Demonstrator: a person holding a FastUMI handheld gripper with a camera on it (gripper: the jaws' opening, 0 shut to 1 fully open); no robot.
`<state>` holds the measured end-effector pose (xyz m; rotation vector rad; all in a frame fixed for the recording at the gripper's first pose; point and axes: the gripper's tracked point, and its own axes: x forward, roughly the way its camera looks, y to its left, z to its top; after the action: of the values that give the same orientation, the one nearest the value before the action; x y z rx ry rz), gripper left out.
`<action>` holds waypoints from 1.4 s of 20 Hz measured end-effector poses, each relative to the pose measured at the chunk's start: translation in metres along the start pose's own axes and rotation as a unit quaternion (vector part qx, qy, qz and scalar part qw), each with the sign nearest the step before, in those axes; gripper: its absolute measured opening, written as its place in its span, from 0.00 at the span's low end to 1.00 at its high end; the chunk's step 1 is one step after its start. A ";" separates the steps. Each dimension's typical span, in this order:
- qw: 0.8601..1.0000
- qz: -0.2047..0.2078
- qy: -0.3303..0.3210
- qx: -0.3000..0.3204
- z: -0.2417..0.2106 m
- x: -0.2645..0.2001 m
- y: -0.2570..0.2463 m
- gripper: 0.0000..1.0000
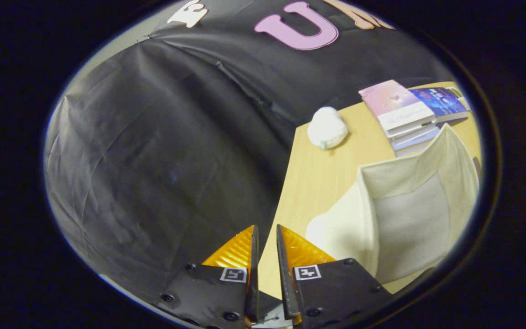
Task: Open the storage box then place both shoes into the box .Put the left shoe in first, then the right shoe, with the right side of both shoes facing outward in a uniform manner.
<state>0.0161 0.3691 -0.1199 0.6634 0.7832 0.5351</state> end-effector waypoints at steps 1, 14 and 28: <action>1.000 -0.008 -0.012 0.001 0.012 -0.007 -0.012 0.24; 0.977 -0.143 -0.145 0.068 0.133 -0.164 -0.226 0.24; 0.961 -0.258 -0.036 0.086 0.031 -0.223 -0.393 0.29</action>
<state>-0.0182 -0.0532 -0.2801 0.6032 0.9001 -0.0348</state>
